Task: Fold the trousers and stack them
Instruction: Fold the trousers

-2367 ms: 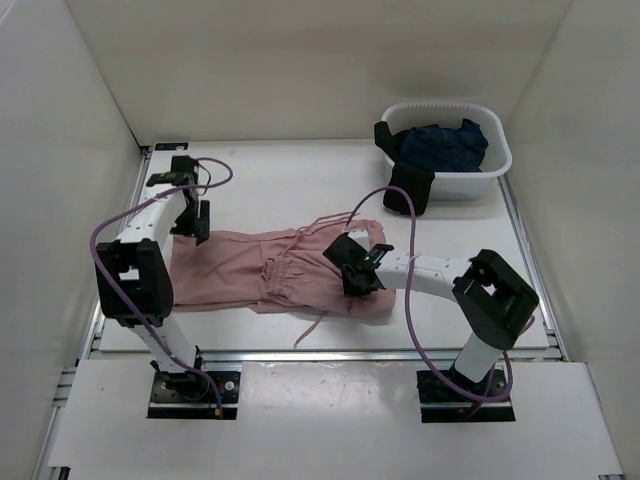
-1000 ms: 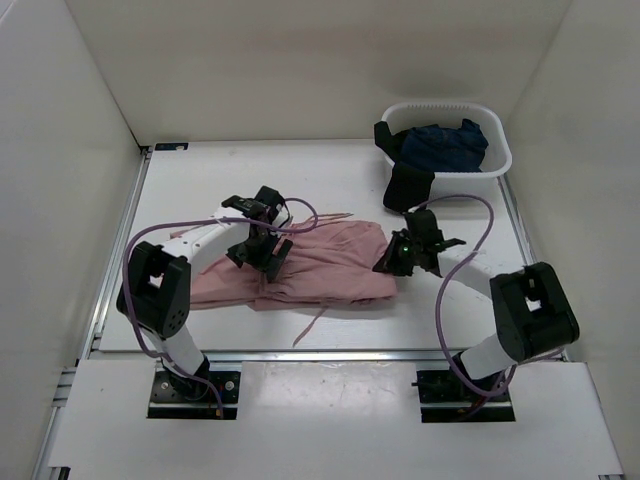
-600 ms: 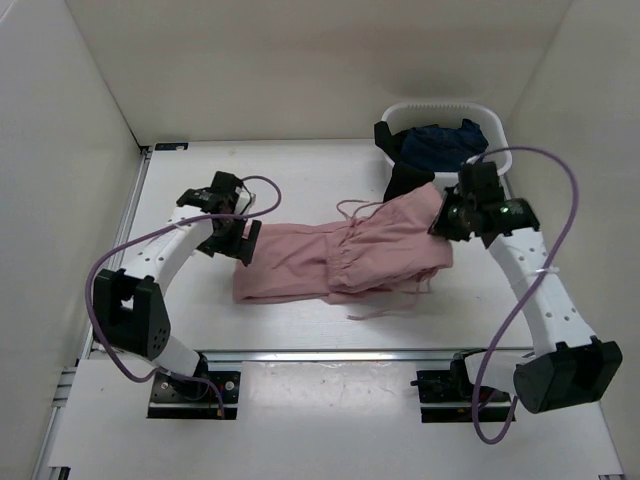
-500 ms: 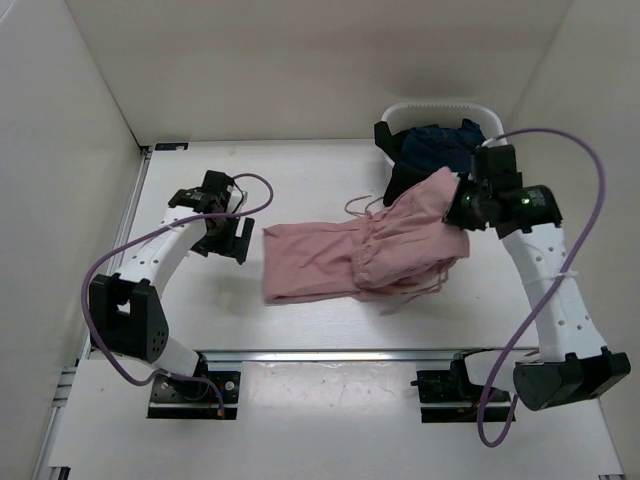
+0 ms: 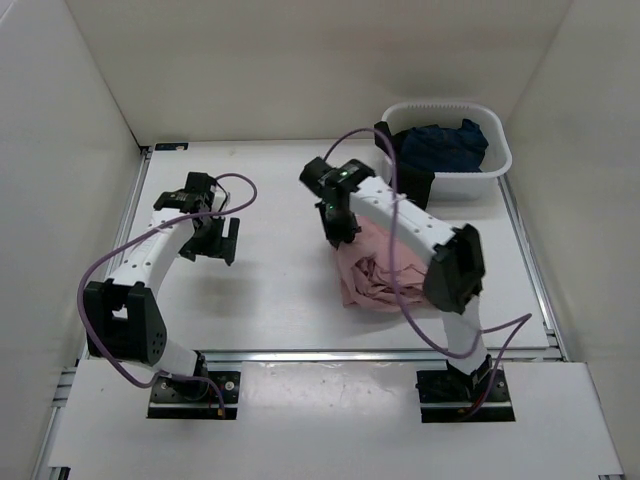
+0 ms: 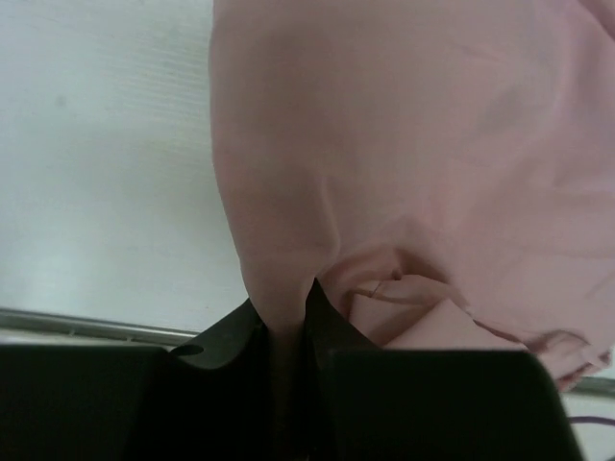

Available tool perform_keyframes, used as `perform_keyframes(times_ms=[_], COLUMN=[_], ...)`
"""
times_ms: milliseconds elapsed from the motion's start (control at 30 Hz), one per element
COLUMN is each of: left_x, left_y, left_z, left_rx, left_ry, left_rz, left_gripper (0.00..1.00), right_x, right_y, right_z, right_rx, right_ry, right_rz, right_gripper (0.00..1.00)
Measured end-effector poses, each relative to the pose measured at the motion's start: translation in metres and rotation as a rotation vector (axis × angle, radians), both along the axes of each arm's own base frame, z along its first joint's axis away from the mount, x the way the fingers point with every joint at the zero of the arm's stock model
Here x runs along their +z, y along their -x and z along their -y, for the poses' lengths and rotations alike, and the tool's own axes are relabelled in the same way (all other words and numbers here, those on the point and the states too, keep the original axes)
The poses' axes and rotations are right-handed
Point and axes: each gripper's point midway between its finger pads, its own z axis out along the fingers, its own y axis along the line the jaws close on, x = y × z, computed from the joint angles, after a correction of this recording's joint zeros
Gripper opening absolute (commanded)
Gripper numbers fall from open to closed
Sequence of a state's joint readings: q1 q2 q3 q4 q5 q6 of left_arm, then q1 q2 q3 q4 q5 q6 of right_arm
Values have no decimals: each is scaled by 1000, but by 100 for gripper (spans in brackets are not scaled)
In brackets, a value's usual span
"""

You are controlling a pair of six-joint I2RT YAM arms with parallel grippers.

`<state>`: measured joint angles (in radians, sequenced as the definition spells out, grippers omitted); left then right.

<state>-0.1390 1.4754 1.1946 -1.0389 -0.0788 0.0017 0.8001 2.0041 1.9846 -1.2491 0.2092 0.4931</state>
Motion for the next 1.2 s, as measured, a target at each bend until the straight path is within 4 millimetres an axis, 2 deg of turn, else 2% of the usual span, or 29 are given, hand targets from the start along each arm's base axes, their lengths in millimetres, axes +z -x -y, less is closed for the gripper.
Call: perform_keyframes(times_ms=[67, 100, 167, 200, 233, 367, 467, 533, 600, 633, 700, 767, 833, 900, 967, 1033, 1133, 1200], left_x=[1, 1, 2, 1, 1, 1, 2, 3, 9, 14, 28, 44, 59, 71, 79, 77, 57, 39], left_y=[2, 3, 2, 2, 2, 2, 2, 1, -4, -7, -16, -23, -24, -16, -7, 1, 17, 27], left_z=[-4, -6, -11, -13, -14, -18, -18, -16, -12, -7, 11, 42, 85, 129, 170, 201, 234, 251], left_rx=[14, 21, 38, 45, 49, 66, 65, 62, 50, 36, -15, -106, -232, -360, -477, -557, -650, -700], left_ry=[1, 1, 1, 2, 2, 3, 9, 16, 23, 31, 58, 96, 145, 205, 268, 309, 314, 297], left_rz=[1, 1, 3, 3, 3, 3, 3, 6, 24, 39, 79, 125, 164, 179, 179, 162, 99, 62], left_gripper=[100, 100, 100, 100, 100, 100, 100, 100, 100, 100, 100, 100, 100, 100, 100, 100, 100, 100], right_x=[-28, -37, -42, -42, -41, -30, -18, -11, -4, 0, 11, 20, 16, -1, -29, -58, -92, -105], right_y=[7, 10, 17, 19, 22, 41, 59, 71, 77, 78, 67, 44, 24, 22, 32, 40, 57, 65], right_z=[-9, -13, -22, -27, -34, -81, -118, -126, -108, -88, -39, 26, 93, 140, 165, 178, 183, 181], right_rx=[-1, -2, -2, -1, 0, 105, 210, 248, 230, 194, 76, -121, -333, -480, -558, -603, -635, -651], right_ry=[45, 58, 47, 34, 13, -115, -222, -267, -289, -284, -291, -294, -275, -253, -226, -213, -225, -245], right_rz=[-61, -80, -95, -98, -99, -101, -80, -53, -18, -7, 43, 114, 189, 213, 172, 116, 37, 1], right_gripper=[2, 17, 34, 54, 60, 70, 75, 75, 67, 55, 40, 24, 22, 17, 13, 11, 5, 4])
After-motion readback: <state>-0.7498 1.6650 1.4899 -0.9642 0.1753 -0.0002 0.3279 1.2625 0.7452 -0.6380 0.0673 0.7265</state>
